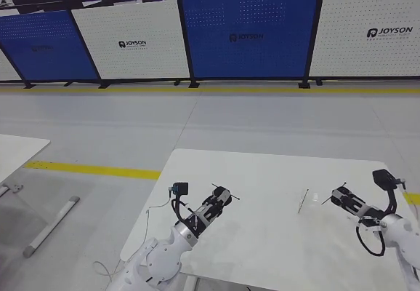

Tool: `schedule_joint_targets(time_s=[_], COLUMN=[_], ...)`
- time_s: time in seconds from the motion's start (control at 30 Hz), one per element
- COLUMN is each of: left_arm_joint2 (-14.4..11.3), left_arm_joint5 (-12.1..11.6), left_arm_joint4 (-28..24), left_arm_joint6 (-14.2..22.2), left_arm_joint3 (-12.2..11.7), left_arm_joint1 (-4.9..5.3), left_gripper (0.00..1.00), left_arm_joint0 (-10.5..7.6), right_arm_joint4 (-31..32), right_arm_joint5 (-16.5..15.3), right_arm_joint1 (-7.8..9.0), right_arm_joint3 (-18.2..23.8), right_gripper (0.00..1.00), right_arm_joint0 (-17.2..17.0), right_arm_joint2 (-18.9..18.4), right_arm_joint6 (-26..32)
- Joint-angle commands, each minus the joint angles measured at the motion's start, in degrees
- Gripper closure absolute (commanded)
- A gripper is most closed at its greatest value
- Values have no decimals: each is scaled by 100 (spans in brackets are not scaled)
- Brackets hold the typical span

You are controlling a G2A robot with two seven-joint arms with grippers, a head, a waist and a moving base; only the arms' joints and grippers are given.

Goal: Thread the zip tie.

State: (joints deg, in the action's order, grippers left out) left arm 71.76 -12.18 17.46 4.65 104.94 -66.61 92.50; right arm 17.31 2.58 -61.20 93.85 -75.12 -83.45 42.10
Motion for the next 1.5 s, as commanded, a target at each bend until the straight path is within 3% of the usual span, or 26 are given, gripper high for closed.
schedule_joint_targets(time_s=[0.0,0.37,0.47,0.6,0.8,1.1,1.23,1.47], left_arm_joint2=[0,0,0,0,0,-9,-162,-795], left_arm_joint5=[0,0,0,0,0,-4,47,244], left_arm_joint4=[0,0,0,0,0,-7,89,100], left_arm_joint6=[0,0,0,0,0,5,31,-50], left_arm_joint3=[0,0,0,0,0,10,-1,-563], left_arm_joint1=[0,0,0,0,0,-1,-26,-155], left_gripper=[100,100,100,100,100,100,100,100], left_arm_joint0=[0,0,0,0,0,-5,-176,-681], right_arm_joint4=[4,4,-315,-420,-40,-13,-13,-13], right_arm_joint5=[-2,-2,-133,57,521,551,551,551], right_arm_joint1=[0,0,-47,-110,-130,-130,-130,-130], right_arm_joint3=[-2,-2,1,247,1045,1077,1077,1077], right_gripper=[100,100,100,100,100,100,100,100], right_arm_joint0=[2,2,-104,-284,-799,-818,-818,-818], right_arm_joint2=[0,0,54,267,403,411,411,411], right_arm_joint6=[-3,-3,-488,-1034,-1487,-1468,-1468,-1468])
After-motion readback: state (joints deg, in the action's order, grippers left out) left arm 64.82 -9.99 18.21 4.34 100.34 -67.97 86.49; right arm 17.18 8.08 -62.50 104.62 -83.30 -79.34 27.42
